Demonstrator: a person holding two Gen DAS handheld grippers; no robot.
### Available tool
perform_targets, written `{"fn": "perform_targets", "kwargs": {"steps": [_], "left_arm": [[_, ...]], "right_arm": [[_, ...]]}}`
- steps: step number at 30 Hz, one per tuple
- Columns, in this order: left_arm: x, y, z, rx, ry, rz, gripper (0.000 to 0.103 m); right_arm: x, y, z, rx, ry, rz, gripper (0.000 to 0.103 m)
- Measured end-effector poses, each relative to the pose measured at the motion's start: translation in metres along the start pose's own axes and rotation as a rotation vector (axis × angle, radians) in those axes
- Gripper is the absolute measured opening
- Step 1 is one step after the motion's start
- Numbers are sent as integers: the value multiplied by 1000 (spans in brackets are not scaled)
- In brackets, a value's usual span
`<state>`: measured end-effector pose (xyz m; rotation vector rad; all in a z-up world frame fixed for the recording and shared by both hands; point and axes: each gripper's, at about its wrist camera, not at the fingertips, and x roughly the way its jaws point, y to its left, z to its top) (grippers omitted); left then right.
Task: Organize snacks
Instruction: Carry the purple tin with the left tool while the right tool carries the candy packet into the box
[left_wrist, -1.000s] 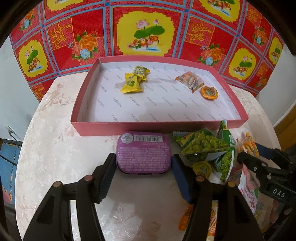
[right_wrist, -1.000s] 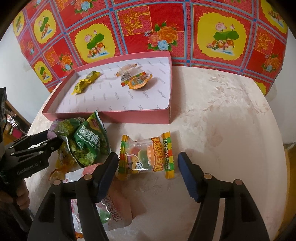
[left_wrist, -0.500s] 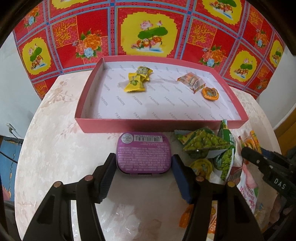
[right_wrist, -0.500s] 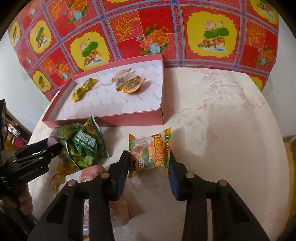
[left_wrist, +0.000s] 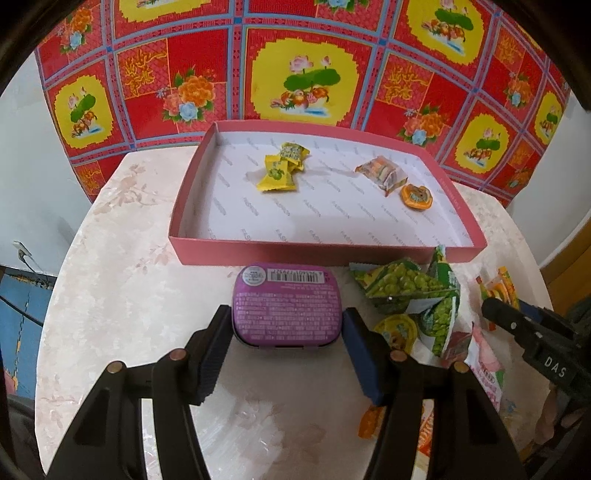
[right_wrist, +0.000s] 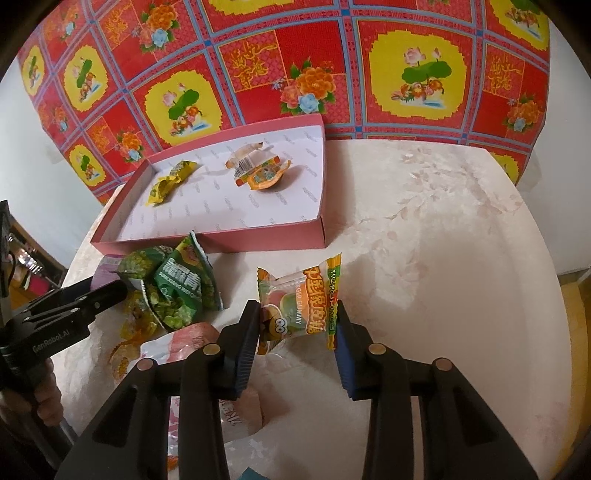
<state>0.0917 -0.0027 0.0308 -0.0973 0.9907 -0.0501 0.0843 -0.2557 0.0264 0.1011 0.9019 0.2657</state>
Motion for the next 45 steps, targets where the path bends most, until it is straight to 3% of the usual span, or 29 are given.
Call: {"fn": "perform_targets", "kwargs": {"steps": [21,45], "left_arm": [[-28,-7,33,23,-72,-8,63],[6,8,84,7,-87,28,63]], "right_arm": [[-19,9,30,-37,-53,9,38],[3,31,103,-139,-86,16,38]]}}
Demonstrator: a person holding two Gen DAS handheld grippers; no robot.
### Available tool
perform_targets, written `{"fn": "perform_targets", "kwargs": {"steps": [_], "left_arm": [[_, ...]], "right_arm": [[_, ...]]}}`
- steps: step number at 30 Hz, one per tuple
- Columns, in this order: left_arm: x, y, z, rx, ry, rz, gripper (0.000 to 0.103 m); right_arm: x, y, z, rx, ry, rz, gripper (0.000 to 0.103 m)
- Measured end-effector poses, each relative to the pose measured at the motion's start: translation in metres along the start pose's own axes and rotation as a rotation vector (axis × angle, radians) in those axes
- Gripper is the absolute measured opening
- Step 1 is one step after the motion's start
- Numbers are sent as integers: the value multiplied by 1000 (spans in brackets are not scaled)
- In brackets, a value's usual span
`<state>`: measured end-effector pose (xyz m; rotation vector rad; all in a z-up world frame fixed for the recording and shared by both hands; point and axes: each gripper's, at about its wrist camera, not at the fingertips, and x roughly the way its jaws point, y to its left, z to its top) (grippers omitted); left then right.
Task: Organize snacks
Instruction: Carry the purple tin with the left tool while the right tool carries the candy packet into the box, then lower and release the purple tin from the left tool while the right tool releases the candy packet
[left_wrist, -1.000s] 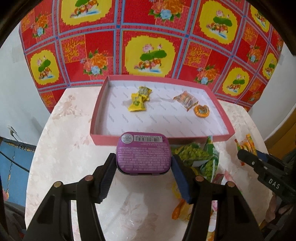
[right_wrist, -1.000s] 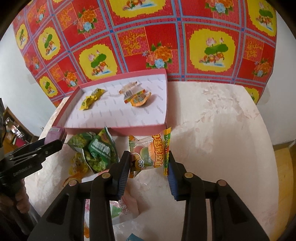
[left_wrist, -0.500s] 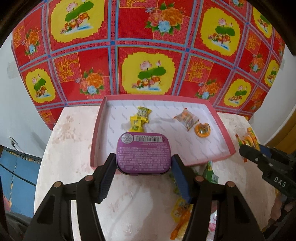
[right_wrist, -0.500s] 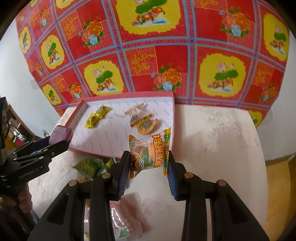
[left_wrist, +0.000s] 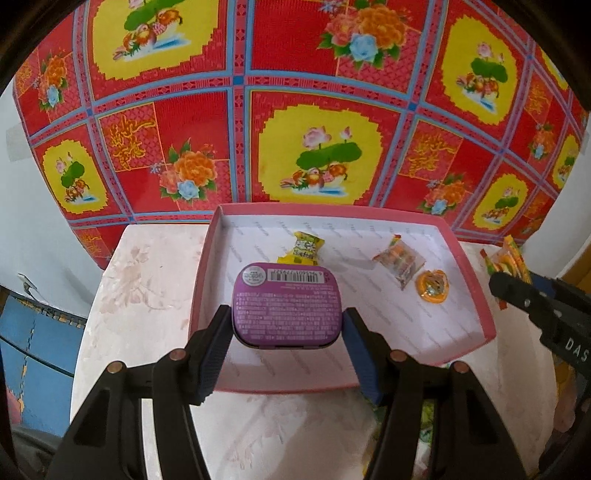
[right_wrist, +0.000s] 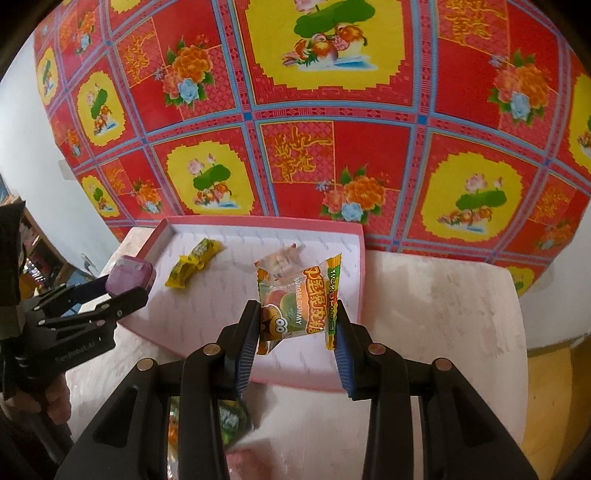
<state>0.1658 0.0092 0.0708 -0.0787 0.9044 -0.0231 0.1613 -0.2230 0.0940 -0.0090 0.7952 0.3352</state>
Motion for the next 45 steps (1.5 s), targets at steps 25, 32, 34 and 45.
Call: {"fn": "perform_targets", "kwargs": {"steps": [25,32,34,45], "left_arm": [[44,-1,9,13,22,19,63],[52,0,7,9,36,19,63],[54,0,7,7,42,21,63],[63,8,7,-15,62,16,63]], "right_arm": [[60,-11,25,15,18,-1,38],[78,-12,23,10,45,-5,38],[82,-13,23,10,52,-6,38],[98,-5,22,-5,72,-30,38]]}}
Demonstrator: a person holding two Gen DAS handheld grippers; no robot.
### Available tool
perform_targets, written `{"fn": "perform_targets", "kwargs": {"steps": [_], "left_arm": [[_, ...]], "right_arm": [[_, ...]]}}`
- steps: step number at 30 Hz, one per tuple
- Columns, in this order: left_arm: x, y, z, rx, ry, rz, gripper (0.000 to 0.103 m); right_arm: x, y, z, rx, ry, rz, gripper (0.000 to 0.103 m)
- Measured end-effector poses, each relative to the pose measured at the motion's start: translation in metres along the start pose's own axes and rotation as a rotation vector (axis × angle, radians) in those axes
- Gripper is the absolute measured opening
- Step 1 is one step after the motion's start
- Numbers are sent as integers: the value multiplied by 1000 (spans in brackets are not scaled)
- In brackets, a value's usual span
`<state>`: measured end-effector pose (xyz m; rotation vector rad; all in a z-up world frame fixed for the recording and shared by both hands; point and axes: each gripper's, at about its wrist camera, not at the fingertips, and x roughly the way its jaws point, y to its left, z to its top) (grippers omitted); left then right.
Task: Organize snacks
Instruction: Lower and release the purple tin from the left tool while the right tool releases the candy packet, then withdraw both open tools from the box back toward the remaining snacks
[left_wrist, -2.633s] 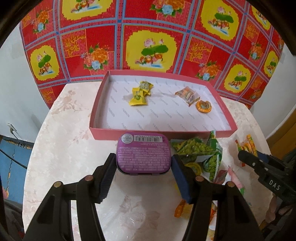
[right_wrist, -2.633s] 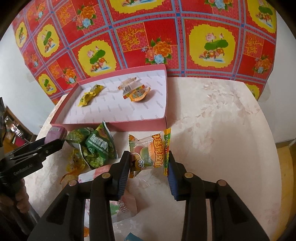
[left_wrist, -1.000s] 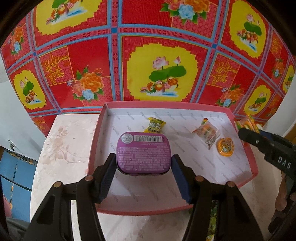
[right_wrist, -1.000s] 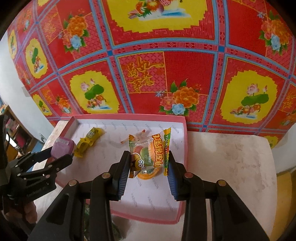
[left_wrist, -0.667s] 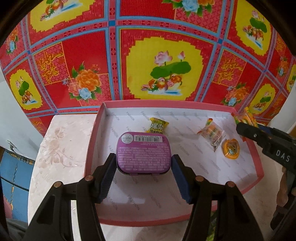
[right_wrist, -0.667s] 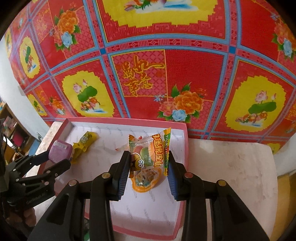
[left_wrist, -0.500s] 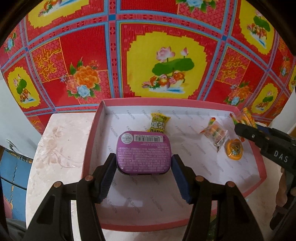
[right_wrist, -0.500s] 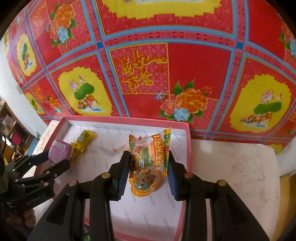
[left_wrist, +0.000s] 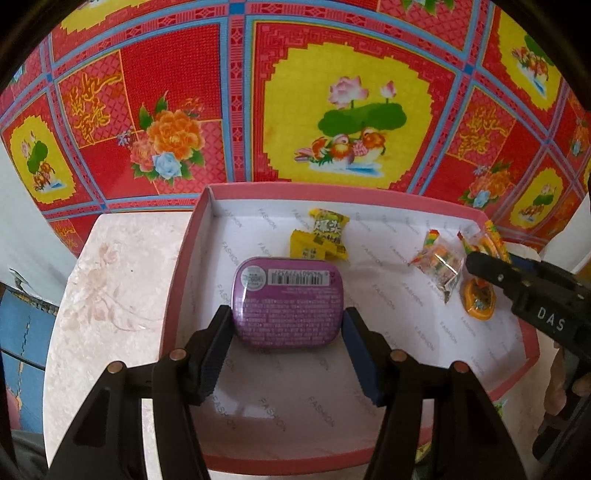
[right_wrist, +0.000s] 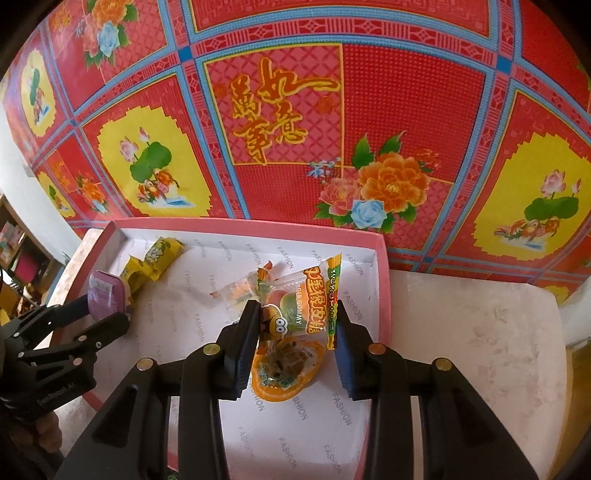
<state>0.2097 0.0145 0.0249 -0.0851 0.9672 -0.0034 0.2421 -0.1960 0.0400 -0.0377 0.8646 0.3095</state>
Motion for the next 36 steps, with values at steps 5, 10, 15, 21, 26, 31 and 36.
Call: {"fn": "perform_targets", "kwargs": {"steps": [5,10,15,21,26,31,36], "left_arm": [[1,0,0,3,0,4,63],[-1,-4,0,1,1,5,63],[-1,-4,2,-7,19,-9,63],[-9,-2,3,-27,27,-31,63],[-24,-7,3,-10,19,-55,63],[-43,-11,4,7,-1,-68,63],[-59,-12,-1,11,-10,-75,63]], "right_arm": [[3,0,-1,1,4,-2,38],[3,-3,-2,4,6,0,39],[1,-4,-1,10,7,2,40],[-10,-5,-3,17,-7,4,45],[-21,-5,-4,21,-21,1,49],[-40,-3,-7,32,-47,12,52],[-60,5,-14,21,-54,13,52]]}}
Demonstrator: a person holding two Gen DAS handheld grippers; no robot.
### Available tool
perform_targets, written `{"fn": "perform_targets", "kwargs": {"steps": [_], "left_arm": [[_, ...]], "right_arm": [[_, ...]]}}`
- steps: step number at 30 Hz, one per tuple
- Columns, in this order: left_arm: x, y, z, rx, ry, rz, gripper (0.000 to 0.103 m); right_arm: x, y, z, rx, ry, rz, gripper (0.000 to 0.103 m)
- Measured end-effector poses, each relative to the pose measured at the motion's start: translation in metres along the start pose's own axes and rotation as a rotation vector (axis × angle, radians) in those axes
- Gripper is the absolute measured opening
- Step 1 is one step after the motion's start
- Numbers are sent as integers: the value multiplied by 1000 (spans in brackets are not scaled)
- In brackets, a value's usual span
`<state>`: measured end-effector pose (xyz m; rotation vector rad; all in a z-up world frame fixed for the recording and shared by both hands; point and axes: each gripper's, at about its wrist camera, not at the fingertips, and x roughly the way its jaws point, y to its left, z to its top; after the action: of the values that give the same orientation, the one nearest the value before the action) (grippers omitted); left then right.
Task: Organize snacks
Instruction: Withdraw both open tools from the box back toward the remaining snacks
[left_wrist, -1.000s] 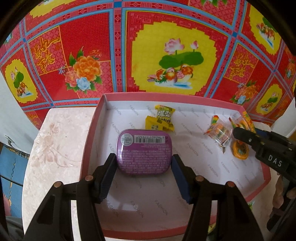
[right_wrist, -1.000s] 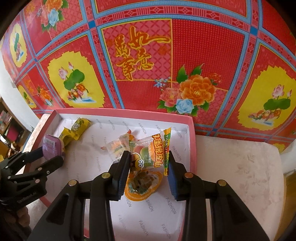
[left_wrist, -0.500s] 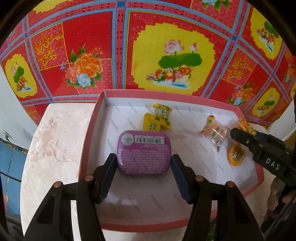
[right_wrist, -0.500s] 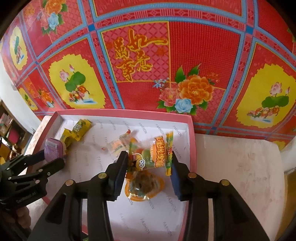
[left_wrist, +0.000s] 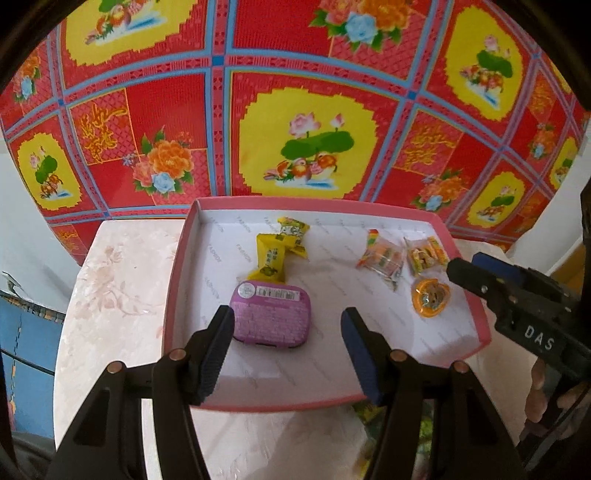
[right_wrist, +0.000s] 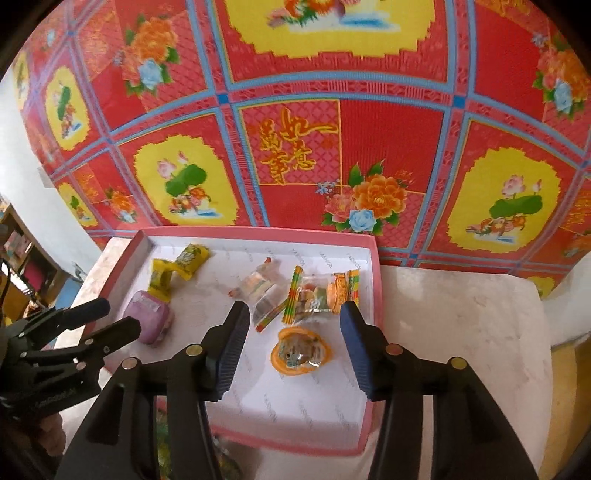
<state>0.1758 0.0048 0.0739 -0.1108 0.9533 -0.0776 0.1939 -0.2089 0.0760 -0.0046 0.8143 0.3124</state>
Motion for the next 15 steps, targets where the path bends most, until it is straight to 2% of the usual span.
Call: {"fn": "perform_targets", "kwargs": {"steps": [15], "left_arm": [[-37,-20,-24,12,6,-14,63]], "right_arm": [[-49,6,-42,43,34,21,52]]}}
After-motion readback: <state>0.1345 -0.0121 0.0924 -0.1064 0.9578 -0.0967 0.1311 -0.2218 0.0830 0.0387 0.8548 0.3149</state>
